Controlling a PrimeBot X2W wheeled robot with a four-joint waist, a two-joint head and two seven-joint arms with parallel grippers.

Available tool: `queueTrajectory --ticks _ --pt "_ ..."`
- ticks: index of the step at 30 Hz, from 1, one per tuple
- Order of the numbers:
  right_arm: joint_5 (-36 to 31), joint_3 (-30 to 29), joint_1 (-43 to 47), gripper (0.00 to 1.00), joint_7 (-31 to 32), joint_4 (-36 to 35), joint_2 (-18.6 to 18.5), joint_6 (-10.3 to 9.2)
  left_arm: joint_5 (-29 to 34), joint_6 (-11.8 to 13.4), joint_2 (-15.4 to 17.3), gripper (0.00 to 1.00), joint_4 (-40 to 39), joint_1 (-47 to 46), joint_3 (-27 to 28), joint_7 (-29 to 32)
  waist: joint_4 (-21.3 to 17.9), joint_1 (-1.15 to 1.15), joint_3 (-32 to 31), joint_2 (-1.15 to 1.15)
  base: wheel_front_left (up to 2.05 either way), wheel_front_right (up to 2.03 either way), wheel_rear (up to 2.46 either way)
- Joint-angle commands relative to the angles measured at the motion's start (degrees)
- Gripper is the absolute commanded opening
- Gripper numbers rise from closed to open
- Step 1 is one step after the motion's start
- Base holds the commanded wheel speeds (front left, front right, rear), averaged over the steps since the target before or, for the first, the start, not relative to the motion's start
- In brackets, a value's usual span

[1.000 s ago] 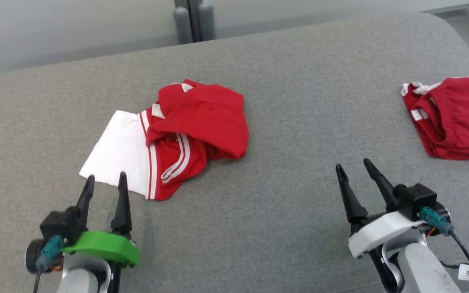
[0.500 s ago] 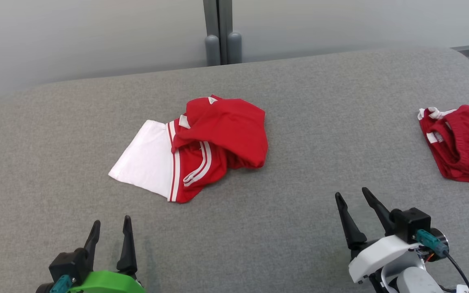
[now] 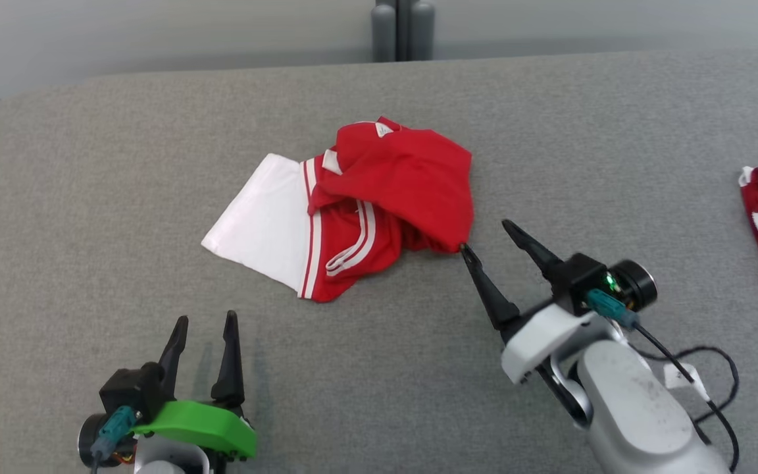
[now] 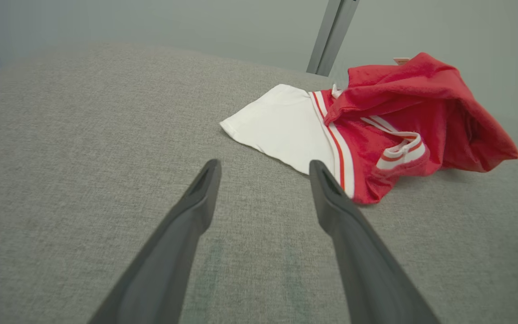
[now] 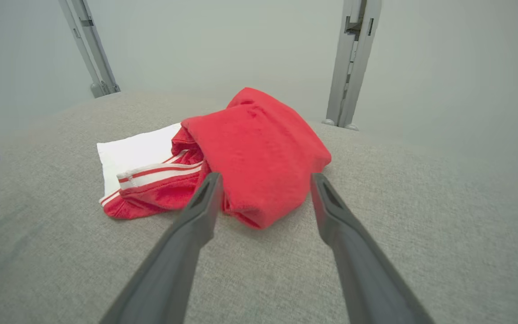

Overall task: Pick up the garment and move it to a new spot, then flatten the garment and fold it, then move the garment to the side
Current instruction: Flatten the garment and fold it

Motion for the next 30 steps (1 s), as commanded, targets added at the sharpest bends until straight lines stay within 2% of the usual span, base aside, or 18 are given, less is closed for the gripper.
queueTrajectory --ticks 1,6,14,15,16,17,30 --pt "-1.1 1.03 -3.01 1.0 -0.12 1.49 -0.23 -0.09 -0.73 -0.18 0.14 1.0 0.13 -1.64 -0.57 0.0 3.63 0.0 3.32 0.0 0.0 0.0 0.0" --pt "-3.98 4.97 -12.24 1.0 0.0 8.06 -0.24 -0.09 -2.0 -0.18 0.15 1.0 -0.29 -3.64 -1.89 0.01 7.66 0.0 5.69 0.0 0.0 0.0 0.0" --pt "-9.96 5.47 -19.77 1.0 2.57 18.38 -0.22 -0.09 -3.89 -0.19 0.14 1.0 0.01 -4.53 -3.61 0.01 11.52 0.0 6.63 0.0 0.0 0.0 0.0" --pt "-10.17 5.61 -19.99 0.84 2.57 19.01 -0.24 -0.1 -4.02 -0.19 0.14 1.0 0.0 -4.42 -3.67 0.0 11.65 0.0 6.61 0.0 0.0 0.0 0.0" --pt "-10.25 5.57 -20.21 0.35 2.47 19.59 -0.24 -0.1 -4.14 -0.19 0.14 1.0 -0.04 -4.23 -3.55 0.0 11.73 0.0 6.55 0.0 0.0 0.0 0.0" --pt "-10.62 5.49 -20.37 0.0 2.39 20.04 -0.25 -0.1 -4.15 -0.19 0.13 1.0 -0.05 -4.04 -3.48 0.0 11.72 0.0 6.46 0.0 0.0 0.0 0.0" --pt "-6.63 2.21 -21.81 0.0 0.04 19.1 -0.24 -0.1 -3.02 -0.19 0.13 1.0 0.4 -4.22 -2.95 0.01 8.57 0.0 5.42 0.0 0.0 0.0 0.0"
